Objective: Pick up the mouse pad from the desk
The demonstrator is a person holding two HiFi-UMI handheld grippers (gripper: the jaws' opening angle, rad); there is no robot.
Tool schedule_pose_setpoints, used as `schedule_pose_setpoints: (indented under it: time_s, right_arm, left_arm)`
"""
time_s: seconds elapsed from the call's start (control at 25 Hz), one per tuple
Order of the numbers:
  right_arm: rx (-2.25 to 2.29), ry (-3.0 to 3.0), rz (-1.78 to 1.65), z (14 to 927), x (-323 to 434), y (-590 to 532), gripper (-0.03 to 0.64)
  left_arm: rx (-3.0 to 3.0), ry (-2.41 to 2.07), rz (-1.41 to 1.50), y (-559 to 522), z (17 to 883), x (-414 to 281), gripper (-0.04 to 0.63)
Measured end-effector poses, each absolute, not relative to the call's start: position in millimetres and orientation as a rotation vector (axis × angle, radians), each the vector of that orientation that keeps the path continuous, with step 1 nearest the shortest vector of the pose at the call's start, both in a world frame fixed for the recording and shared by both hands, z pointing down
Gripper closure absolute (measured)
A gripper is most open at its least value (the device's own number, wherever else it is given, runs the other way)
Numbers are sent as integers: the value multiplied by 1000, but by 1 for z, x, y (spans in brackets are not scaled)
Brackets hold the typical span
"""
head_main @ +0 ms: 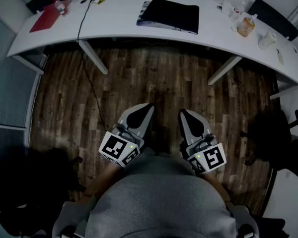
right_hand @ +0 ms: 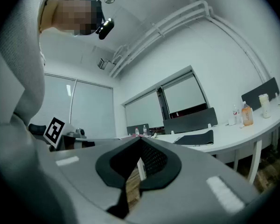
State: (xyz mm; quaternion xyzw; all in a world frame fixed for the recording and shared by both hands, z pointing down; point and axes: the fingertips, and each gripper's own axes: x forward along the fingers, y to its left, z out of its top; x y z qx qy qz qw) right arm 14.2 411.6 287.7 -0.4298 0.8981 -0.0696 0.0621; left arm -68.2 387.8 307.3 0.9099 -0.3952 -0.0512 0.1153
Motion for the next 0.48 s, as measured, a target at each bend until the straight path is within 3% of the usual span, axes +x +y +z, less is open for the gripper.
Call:
schedule_pose_setpoints:
  time_s: [0.48]
  right_arm:
    - [-1305,2713,-234,290,8,409,617]
  left_arm:
    - [2653,-1155,-153,386,310,-76,595]
